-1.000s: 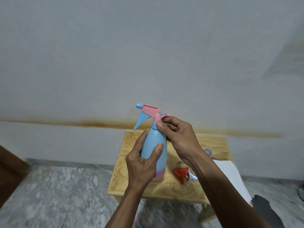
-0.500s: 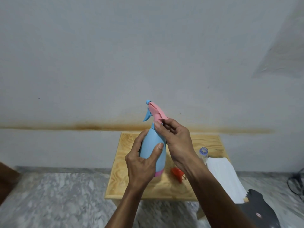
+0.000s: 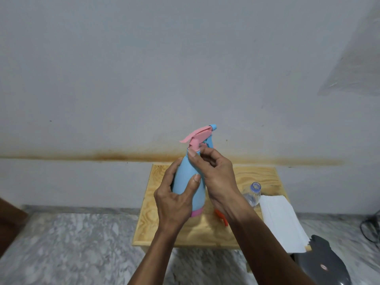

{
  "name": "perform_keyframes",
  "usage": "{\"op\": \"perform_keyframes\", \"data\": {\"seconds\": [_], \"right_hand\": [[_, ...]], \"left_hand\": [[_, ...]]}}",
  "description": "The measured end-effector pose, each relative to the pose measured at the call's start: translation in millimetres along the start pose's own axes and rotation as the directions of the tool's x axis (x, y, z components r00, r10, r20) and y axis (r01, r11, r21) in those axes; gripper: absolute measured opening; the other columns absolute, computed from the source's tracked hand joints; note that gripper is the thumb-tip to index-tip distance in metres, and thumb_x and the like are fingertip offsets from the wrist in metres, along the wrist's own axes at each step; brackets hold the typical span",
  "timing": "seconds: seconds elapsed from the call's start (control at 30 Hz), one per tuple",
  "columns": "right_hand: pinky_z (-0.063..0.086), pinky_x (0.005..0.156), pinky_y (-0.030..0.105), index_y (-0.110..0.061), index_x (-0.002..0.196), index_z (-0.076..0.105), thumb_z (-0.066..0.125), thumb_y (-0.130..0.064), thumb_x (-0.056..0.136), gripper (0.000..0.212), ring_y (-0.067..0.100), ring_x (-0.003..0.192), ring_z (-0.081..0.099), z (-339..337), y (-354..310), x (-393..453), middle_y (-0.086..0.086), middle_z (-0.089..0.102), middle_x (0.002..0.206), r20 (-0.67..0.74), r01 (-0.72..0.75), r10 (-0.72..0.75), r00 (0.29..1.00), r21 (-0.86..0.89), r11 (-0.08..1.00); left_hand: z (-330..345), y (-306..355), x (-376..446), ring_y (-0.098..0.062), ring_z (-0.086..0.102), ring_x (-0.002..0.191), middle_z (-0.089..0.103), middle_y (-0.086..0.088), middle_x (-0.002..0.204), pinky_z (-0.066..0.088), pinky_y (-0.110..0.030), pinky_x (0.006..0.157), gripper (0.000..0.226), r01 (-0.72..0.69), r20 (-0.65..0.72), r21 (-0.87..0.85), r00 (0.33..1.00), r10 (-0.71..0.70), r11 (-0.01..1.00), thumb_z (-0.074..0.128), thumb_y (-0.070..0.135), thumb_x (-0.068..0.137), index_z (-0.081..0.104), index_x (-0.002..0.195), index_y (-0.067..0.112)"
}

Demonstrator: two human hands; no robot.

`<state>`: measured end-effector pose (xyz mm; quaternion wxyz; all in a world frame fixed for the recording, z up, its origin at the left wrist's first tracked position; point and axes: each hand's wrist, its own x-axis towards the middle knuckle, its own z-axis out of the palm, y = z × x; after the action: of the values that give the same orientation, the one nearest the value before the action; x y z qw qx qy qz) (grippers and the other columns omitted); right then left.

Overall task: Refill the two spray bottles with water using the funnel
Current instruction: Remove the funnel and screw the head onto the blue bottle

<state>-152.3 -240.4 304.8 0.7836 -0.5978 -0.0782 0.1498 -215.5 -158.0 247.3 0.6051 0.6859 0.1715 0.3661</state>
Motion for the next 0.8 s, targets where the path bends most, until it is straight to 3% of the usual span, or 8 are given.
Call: {"op": "perform_keyframes", "data": {"seconds": [0.13, 0.27, 0.4, 0.57, 0.67, 0.8], "right_hand": [[0.057, 0.091, 0.051, -0.019, 0.107, 0.074, 0.068, -0.034, 0.092, 0.022, 0.032, 0.1, 0.07, 1.6, 3.4, -0.9, 0.006, 0.075, 0.103, 0.037, -0.034, 0.034, 0.999, -0.002, 0.999], [0.058, 0.089, 0.047, -0.008, 0.111, 0.071, 0.076, -0.024, 0.085, 0.031, 0.023, 0.09, 0.073, 3.7, 2.7, -0.9, 0.003, 0.077, 0.097, -0.011, -0.025, 0.026, 1.0, 0.074, 0.997], [0.055, 0.092, 0.055, -0.02, 0.108, 0.074, 0.071, -0.035, 0.089, 0.024, 0.031, 0.1, 0.07, 0.8, 4.7, 1.6, 0.006, 0.075, 0.105, 0.03, -0.062, 0.061, 0.998, 0.052, 0.997], [0.056, 0.089, 0.055, -0.02, 0.108, 0.071, 0.076, -0.03, 0.086, 0.025, 0.027, 0.094, 0.072, -3.7, 2.2, 4.9, 0.003, 0.075, 0.101, 0.039, -0.025, 0.024, 0.999, 0.019, 1.0], [0.057, 0.088, 0.054, -0.025, 0.111, 0.071, 0.071, -0.036, 0.089, 0.025, 0.029, 0.097, 0.072, -4.4, 1.7, 6.7, 0.004, 0.075, 0.104, 0.053, -0.022, 0.023, 0.998, -0.006, 1.0], [0.059, 0.086, 0.048, -0.017, 0.11, 0.068, 0.076, -0.024, 0.087, 0.025, 0.024, 0.091, 0.073, -4.7, 1.8, 7.7, 0.003, 0.075, 0.101, 0.015, -0.007, 0.007, 1.0, 0.035, 0.999]], "left_hand": [[2.9, 2.3, 3.1, -0.015, 0.069, 0.108, 0.07, 0.011, 0.118, 0.06, -0.047, 0.085, 0.06, 0.031, -0.024, -0.028, 0.999, -0.031, 0.999, 0.076, 0.052, 0.074, 0.064, 0.128, 0.028], [4.2, 3.4, 4.6, -0.016, 0.069, 0.107, 0.07, 0.009, 0.117, 0.06, -0.047, 0.084, 0.053, 0.031, -0.026, -0.025, 0.999, -0.032, 0.999, 0.08, 0.047, 0.079, 0.065, 0.127, 0.028], [4.5, 4.6, 5.5, -0.013, 0.069, 0.107, 0.071, 0.011, 0.116, 0.06, -0.045, 0.085, 0.05, 0.032, -0.012, -0.024, 0.999, -0.032, 0.999, 0.079, 0.049, 0.076, 0.064, 0.122, 0.037], [4.4, 1.4, 6.1, -0.015, 0.069, 0.107, 0.071, 0.008, 0.118, 0.061, -0.046, 0.083, 0.053, 0.021, 0.009, -0.009, 1.0, -0.021, 1.0, 0.076, 0.051, 0.074, 0.064, 0.124, 0.038], [5.8, 2.6, 7.2, -0.015, 0.071, 0.1, 0.072, 0.007, 0.113, 0.062, -0.037, 0.077, 0.043, 0.028, 0.017, -0.017, 0.999, -0.028, 0.999, 0.078, 0.045, 0.075, 0.063, 0.115, 0.052], [7.2, 3.1, 8.5, -0.018, 0.071, 0.094, 0.072, 0.007, 0.104, 0.06, -0.028, 0.069, 0.038, 0.028, 0.031, -0.014, 0.999, -0.027, 1.0, 0.074, 0.052, 0.076, 0.063, 0.112, 0.055]]}}
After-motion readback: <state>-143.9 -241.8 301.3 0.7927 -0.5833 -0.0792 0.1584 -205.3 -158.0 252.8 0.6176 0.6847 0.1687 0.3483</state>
